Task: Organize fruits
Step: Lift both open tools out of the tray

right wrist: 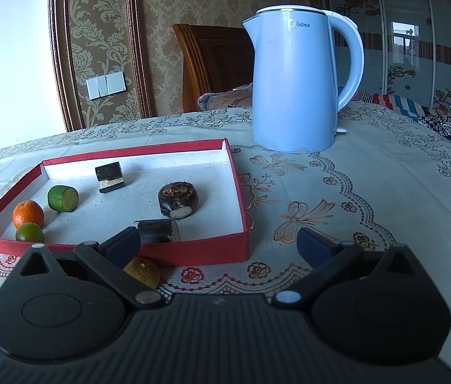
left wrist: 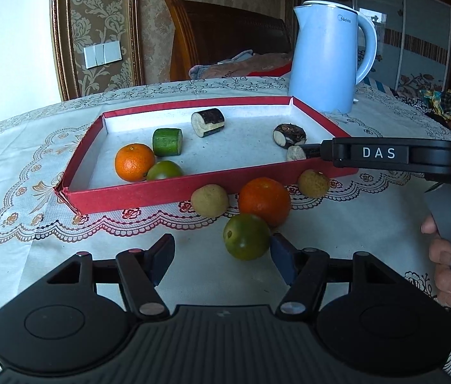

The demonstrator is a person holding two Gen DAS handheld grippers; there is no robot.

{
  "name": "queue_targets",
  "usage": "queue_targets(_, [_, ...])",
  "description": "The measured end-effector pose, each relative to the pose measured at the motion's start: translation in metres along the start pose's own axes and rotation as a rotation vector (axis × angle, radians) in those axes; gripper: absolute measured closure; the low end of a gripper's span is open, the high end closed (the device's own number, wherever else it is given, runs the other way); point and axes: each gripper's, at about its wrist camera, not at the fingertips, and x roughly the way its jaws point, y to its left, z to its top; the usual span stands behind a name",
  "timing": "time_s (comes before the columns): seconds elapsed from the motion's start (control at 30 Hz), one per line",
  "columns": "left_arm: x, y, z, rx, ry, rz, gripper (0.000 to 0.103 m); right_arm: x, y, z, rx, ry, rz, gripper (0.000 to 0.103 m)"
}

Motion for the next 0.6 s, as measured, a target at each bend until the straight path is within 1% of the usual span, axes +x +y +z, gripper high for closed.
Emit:
queue_targets(0.13, [0.0001,-0.0035,-0.001,0.025,-0.01,0.01,0.037,-0.0009,0.0003,0.0001,-0.002,-0.006,0.001,0.0])
queue_targets(0.17, [0.0004,-0.003,-0.0009,0.021,-0.007,0.002,0.038,-0.001,0.0005,0.0,-0.003,-0.007,0.001,0.0])
queue_targets(0.27, [0.0019,-0.0025,0.0003,0.013,0.011,-0.064,0.038,-0.0004,0.0014,0.0004,-0.007,-0.005,-0.001,0.0])
queue_targets(0.33, [0.002,-0.007,-0.0009,0.04,0.0,-0.038,0.038,-0.0004,0.0015,0.0005,-0.008,-0.005,-0.002,0.0])
queue_targets(0.4, [0.0053,-0.0086,-0.0012,0.053,0.016,-0.032,0.038,-0.0005,0.0015,0.0008,-0.007,-0.007,-0.002,0.0])
queue_targets(0.47, [0.0078,-0.0065,-0.001,0.041,0.029,-0.036,0.037,-0.0006,0.0014,0.0006,-0.007,-0.007,-0.002,0.0])
queue_targets(0.6, [0.0072,-0.0022,-0.0015,0.024,0.026,-0.032,0.041,-0.0014,0.0012,0.001,-0.005,-0.01,-0.001,0.0])
